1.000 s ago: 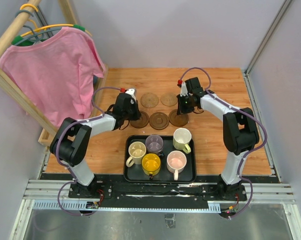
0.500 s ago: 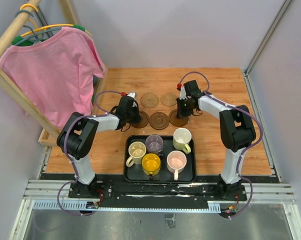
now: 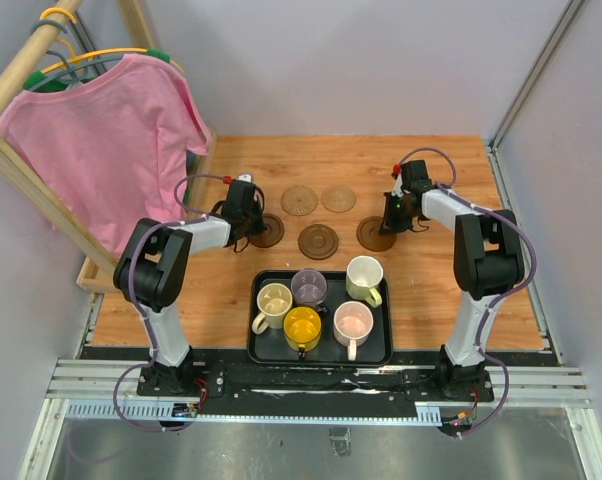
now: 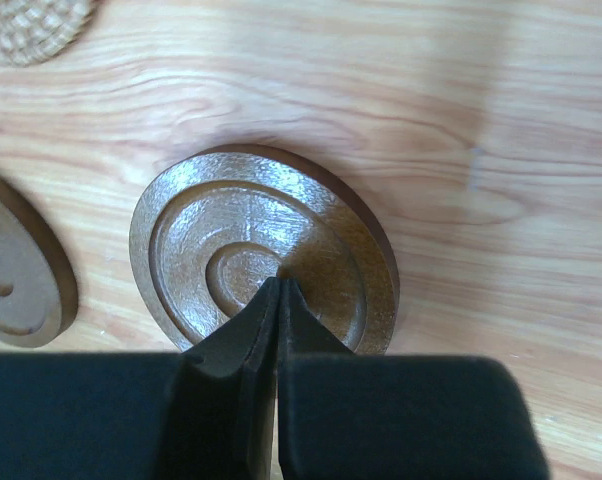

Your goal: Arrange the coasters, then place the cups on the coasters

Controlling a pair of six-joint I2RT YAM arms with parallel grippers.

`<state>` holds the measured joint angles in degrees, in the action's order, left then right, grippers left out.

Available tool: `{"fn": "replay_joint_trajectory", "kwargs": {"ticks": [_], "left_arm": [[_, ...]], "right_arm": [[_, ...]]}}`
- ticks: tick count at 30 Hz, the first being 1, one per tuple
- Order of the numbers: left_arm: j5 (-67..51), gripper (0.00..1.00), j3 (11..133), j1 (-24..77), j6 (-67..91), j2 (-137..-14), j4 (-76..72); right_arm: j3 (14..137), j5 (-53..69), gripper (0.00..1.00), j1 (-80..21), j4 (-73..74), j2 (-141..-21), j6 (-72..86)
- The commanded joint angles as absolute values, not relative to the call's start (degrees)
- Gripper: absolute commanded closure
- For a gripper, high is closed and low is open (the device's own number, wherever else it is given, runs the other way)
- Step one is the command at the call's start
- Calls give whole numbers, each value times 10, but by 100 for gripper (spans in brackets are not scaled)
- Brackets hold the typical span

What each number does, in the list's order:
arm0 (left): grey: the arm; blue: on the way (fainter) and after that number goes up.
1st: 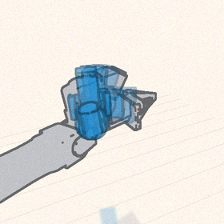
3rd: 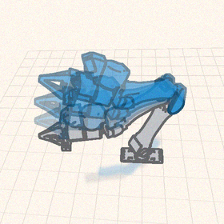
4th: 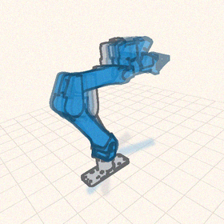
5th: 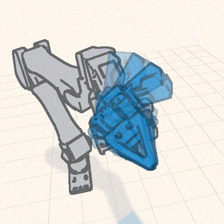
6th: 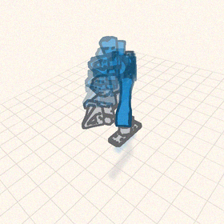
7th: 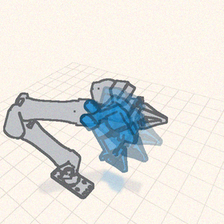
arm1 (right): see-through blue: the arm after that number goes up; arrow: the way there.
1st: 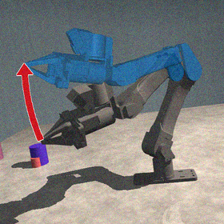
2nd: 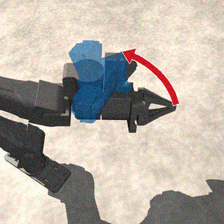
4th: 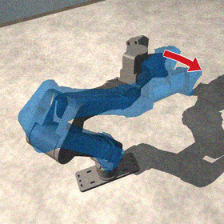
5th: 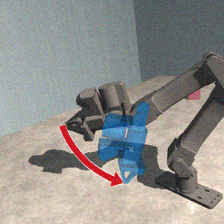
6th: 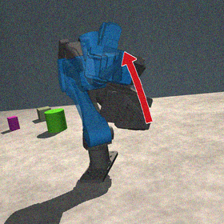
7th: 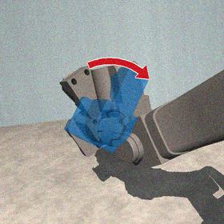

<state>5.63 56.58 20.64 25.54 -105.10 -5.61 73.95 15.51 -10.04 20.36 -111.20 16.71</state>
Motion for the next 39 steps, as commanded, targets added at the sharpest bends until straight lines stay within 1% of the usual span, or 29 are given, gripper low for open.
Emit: {"fn": "replay_joint_trajectory", "kwargs": {"ticks": [1,6,13,20,29,34,39], "left_arm": [[92,99,607,186,255,-1077,-25],[100,99,678,170,250,-1124,-7],[94,99,803,145,244,-1205,24],[73,99,875,126,244,-1256,35],[15,100,889,125,244,-1280,16],[-43,100,874,128,249,-1279,-3],[-46,99,846,138,245,-1267,-8]], "right_arm": [[743,98,99,-67,220,-1123,172],[809,79,99,-44,233,-1176,165],[945,100,99,-27,251,-1268,160],[1041,120,99,-27,258,-1327,161],[1052,193,99,-36,228,-1349,153],[1067,212,99,-48,226,-1361,149],[1069,220,99,-55,224,-1358,149]]}}
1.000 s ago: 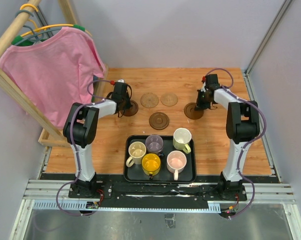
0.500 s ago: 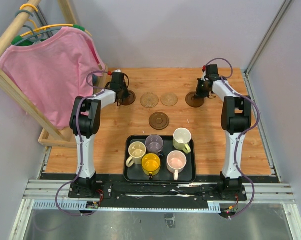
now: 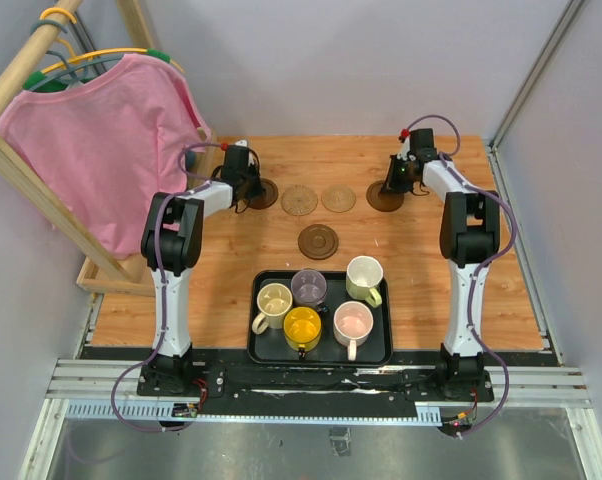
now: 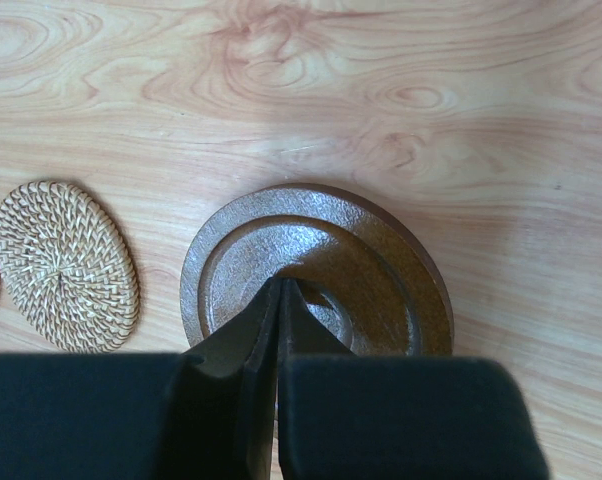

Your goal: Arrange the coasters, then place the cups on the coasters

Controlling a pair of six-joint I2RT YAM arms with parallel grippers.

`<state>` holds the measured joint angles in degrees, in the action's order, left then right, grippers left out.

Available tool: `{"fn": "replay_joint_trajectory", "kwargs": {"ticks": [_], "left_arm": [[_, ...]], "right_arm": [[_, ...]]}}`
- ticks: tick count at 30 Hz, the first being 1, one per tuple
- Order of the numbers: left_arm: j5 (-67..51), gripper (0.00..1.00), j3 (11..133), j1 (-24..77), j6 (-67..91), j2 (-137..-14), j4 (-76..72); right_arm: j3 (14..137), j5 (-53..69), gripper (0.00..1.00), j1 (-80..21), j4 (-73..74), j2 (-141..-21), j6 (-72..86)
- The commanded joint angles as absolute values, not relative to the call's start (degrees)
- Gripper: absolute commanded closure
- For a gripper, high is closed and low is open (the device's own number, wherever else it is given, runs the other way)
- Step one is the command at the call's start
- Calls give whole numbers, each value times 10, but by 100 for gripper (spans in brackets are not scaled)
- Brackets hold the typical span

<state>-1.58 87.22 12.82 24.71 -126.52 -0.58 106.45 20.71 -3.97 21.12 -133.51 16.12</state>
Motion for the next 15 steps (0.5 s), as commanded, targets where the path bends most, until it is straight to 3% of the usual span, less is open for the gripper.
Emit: {"fn": "replay_joint_trajectory", "kwargs": {"ticks": [1,15], "left_arm": [[-46,100,839,140,246,-1265,-9],[-23,99,787,142,253,-1233,-10]], "right_arm": [[1067,221,99,-56,224,-1358,149],[1034,234,99,-69,213,-1344,147]]}}
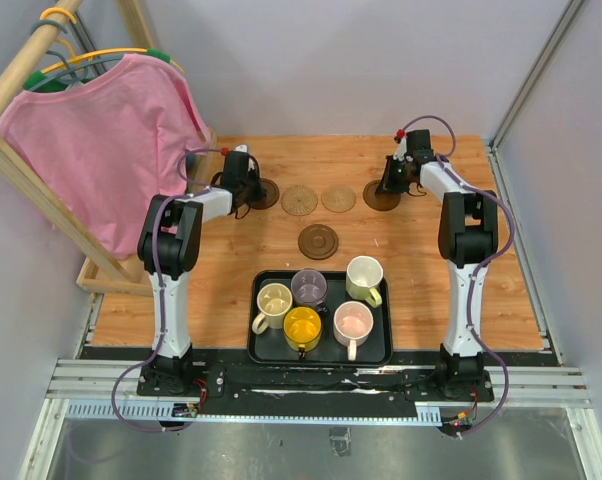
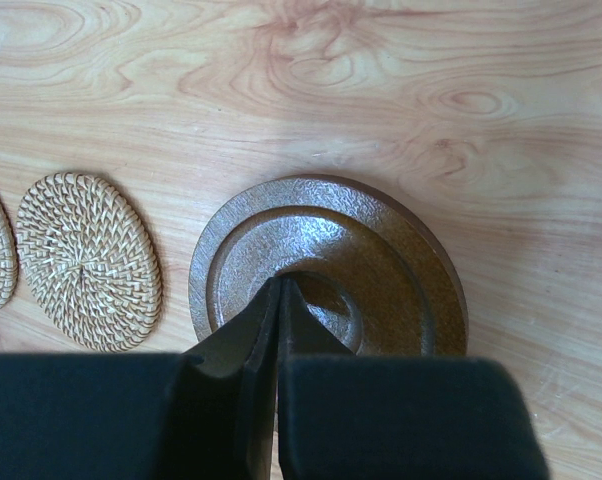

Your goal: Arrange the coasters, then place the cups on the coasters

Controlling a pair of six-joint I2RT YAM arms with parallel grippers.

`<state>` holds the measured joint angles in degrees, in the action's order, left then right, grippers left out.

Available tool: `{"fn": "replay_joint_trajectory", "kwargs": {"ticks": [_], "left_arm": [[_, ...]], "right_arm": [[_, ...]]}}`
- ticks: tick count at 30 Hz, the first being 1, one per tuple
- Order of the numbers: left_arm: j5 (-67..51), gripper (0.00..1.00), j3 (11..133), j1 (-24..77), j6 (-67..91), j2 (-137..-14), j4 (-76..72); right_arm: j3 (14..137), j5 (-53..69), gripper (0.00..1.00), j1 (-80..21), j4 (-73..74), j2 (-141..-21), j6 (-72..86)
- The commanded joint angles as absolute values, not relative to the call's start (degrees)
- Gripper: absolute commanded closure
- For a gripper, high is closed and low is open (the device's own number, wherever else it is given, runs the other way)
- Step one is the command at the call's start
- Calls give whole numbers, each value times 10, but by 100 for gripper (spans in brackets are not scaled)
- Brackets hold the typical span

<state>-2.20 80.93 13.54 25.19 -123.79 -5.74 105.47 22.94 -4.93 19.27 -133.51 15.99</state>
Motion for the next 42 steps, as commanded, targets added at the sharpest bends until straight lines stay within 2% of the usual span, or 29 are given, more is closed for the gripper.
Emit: {"fn": "replay_joint_trajectory", "kwargs": {"ticks": [1,16,25,34,42], "left_arm": [[-23,100,785,142,254,-1231,-11],[3,99,762,152,256,-1203,0],[19,100,773,152,252,-1193,15],[68,99,808,152,236,-1201,43],[102,99,823,146,234,-1201,57]], "right_arm": [[1032,234,99,-70,212,-1343,147],[979,226,99,-75,200,-1309,147],[1007,222,99,-75,205,-1305,136],[1042,221,94,-75,223,-1296,117],[1016,234,96,-78,224,-1271,114]]}}
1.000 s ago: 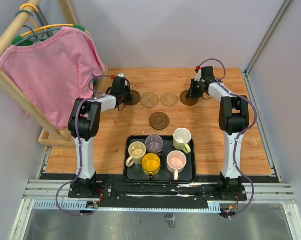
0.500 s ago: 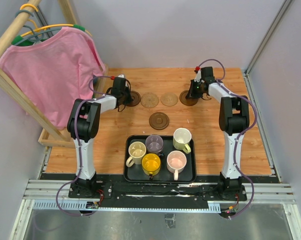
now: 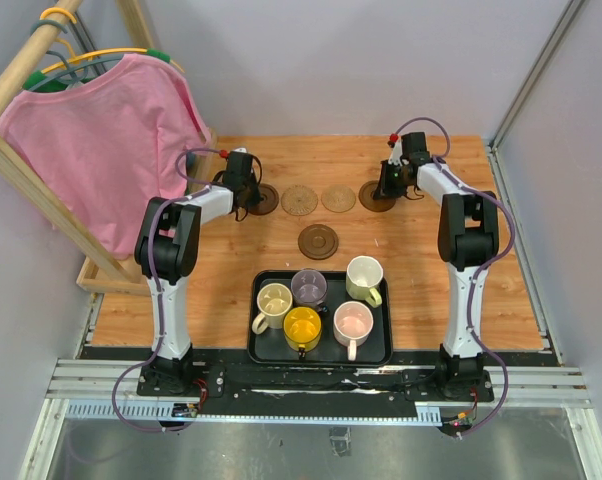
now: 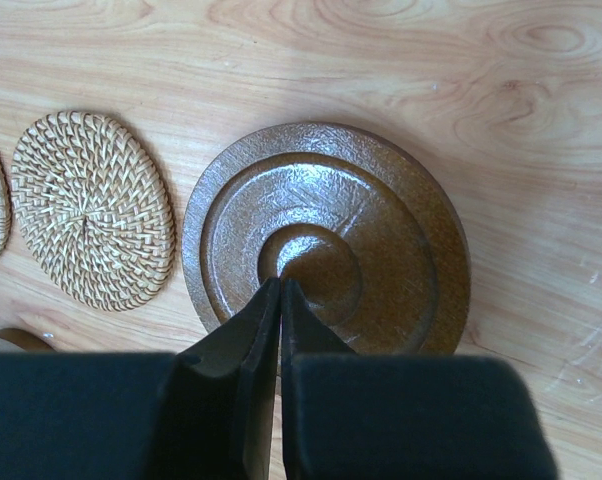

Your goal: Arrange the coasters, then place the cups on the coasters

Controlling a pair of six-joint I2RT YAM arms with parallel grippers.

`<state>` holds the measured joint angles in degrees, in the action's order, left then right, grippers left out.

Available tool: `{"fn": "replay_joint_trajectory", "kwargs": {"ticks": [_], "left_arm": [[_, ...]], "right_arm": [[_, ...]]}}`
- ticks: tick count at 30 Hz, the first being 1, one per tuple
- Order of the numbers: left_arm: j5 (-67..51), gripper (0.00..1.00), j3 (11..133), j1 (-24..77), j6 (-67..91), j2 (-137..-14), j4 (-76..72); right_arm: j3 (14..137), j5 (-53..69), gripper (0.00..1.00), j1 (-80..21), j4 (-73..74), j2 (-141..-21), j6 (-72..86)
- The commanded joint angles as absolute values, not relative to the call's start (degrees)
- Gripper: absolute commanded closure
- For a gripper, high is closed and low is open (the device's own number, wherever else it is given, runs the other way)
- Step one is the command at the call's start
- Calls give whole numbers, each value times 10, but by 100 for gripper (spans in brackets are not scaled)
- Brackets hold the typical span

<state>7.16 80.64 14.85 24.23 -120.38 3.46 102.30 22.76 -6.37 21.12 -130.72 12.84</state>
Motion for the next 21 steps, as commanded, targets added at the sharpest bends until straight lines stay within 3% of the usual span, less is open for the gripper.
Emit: {"fn": "replay_joint_trajectory", "kwargs": {"ticks": [1,21], "left_arm": [[103,100,822,145,235,-1200,58],[5,100,811,142,219,-1125,-24]], "right_arm": [[1011,234,96,-79,222,-1265,111],[912,284,98,-170,254,-1150,60]]}}
